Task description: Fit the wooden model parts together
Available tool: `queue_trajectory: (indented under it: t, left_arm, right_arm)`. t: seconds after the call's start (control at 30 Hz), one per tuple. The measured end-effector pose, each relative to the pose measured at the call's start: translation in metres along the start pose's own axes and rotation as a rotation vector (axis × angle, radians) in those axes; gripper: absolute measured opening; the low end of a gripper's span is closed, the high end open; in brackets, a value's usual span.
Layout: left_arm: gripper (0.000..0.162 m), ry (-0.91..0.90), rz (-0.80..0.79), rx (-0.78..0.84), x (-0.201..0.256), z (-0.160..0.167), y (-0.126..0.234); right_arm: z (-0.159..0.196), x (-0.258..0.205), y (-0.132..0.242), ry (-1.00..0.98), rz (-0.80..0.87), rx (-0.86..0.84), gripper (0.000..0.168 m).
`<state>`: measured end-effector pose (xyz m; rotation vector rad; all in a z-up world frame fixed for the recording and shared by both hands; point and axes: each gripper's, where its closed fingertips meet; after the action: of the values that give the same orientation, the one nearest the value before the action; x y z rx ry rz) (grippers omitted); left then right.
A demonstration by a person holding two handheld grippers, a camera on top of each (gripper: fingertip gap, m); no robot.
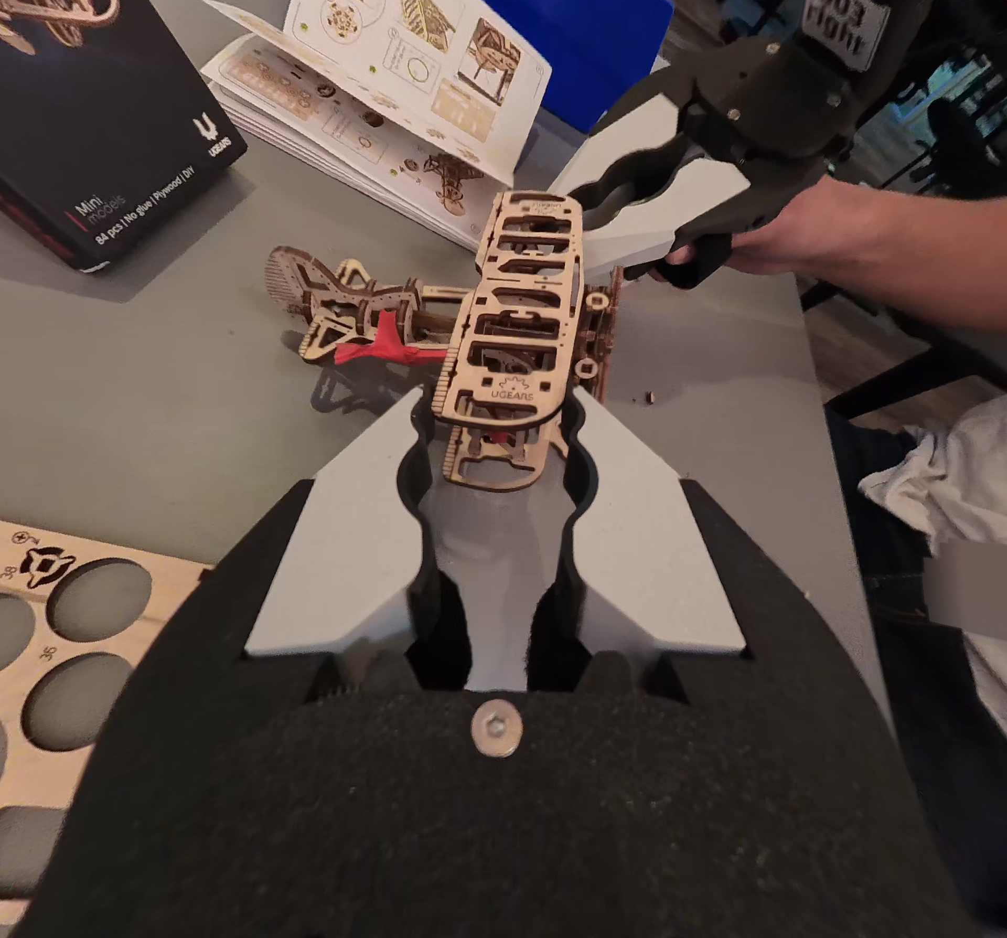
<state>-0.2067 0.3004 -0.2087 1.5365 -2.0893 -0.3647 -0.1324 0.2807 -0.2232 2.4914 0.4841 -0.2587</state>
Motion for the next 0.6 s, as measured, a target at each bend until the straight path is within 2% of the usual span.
queue_trajectory:
  t: [0.2,0.3,0.47,0.6]
  left_arm:
    - [0.048,-0.007,-0.025,-0.109,0.001,0.028,-0.004]
    - [0.058,0.020,-0.055,-0.078,0.004,0.033,0.001]
    - [0.057,0.062,-0.134,0.103,0.016,0.032,0.015]
    - [0.059,0.082,-0.164,0.063,0.021,0.049,0.004]
  right_arm:
    - [0.015,-0.003,-0.005,0.021,0.015,-0.035,0.016]
    - [0.020,-0.005,-0.002,0.008,0.009,-0.048,0.029]
    - [0.030,0.000,0.007,0.011,0.002,-0.044,0.040]
    - [0.037,-0.006,-0.002,0.015,-0.039,-0.078,0.046]
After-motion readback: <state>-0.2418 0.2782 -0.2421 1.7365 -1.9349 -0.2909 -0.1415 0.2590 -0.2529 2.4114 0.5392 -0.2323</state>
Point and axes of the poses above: each gripper's, where its closed fingertips meet, y back along the fingers, z out of its underside, x = y × z across the jaws, and after that the axes turned 11 degrees about -y, right-handed
